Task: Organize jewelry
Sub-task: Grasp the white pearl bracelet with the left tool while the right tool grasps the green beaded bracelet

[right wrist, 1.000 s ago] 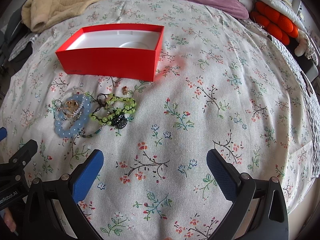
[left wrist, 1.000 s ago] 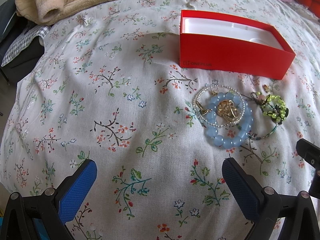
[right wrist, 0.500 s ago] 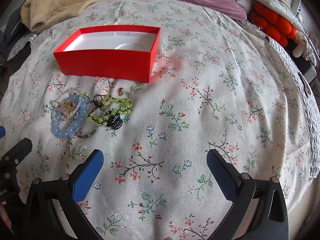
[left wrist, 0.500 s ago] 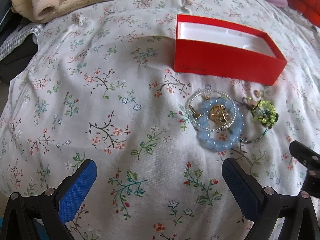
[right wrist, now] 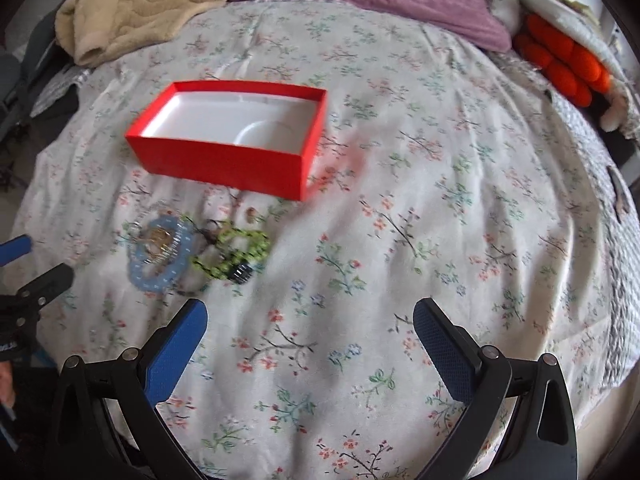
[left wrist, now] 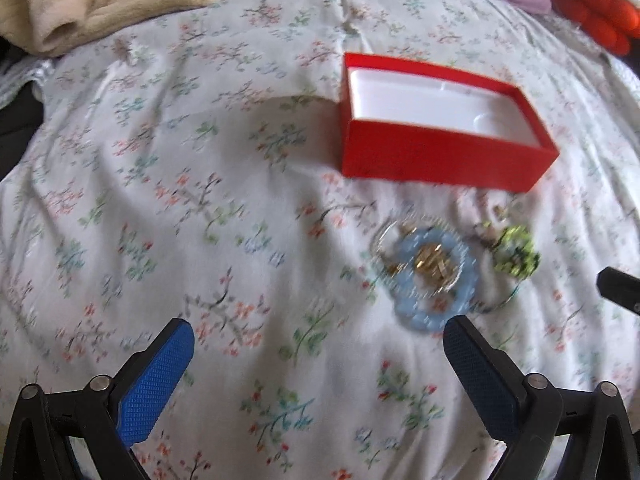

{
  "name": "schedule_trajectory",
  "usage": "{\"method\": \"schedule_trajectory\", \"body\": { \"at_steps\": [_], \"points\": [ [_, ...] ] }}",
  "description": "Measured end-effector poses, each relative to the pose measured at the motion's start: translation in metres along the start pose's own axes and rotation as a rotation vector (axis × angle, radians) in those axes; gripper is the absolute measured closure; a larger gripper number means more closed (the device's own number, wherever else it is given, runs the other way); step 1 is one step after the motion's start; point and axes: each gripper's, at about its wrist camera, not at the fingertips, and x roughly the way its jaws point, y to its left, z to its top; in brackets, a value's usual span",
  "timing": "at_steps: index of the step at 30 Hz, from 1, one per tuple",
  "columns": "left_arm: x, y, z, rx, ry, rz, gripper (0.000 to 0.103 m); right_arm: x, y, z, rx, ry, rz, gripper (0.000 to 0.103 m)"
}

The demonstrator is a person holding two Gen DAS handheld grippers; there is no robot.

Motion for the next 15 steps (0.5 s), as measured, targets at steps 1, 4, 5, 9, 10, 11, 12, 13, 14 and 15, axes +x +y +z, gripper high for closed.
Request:
{"method": "schedule_trajectory", "body": {
  "at_steps": [1, 4, 5, 9, 10, 11, 12, 13, 14, 15],
  "points": [
    [0.002, -0.001, 0.004, 0.007, 0.005, -0.012, 0.005, 0.0, -0.001, 0.005, 0.002, 0.006, 0.023, 0.0],
    [0.01, -0.006, 0.015, 0.032, 0.025, -0.05, 0.015, 0.003, 0.0, 0.017, 0.005, 0.022, 0.07, 0.0],
    [0.013, -0.007, 0.019, 0.039, 0.031, -0.058, 0.02, 0.004, -0.001, 0.02, 0.005, 0.024, 0.078, 0.0],
    [0.029, -0.013, 0.029, 0.071, 0.037, -0.103, 0.036, 0.015, -0.006, 0.036, 0.023, 0.044, 0.139, 0.01],
    [0.033, -0.014, 0.031, 0.078, 0.041, -0.114, 0.039, 0.02, -0.008, 0.039, 0.032, 0.055, 0.156, 0.015],
    [0.038, -0.015, 0.034, 0.084, 0.048, -0.122, 0.046, 0.024, -0.009, 0.041, 0.037, 0.063, 0.165, 0.018],
    [0.043, -0.015, 0.035, 0.087, 0.057, -0.131, 0.051, 0.03, -0.01, 0.043, 0.045, 0.074, 0.178, 0.023],
    [0.048, -0.015, 0.037, 0.087, 0.065, -0.141, 0.052, 0.038, -0.012, 0.044, 0.057, 0.087, 0.198, 0.029],
    [0.055, -0.015, 0.039, 0.082, 0.081, -0.154, 0.056, 0.044, -0.013, 0.045, 0.065, 0.101, 0.215, 0.032],
    [0.06, -0.015, 0.041, 0.078, 0.093, -0.158, 0.06, 0.051, -0.013, 0.045, 0.072, 0.119, 0.23, 0.04]
  ]
}}
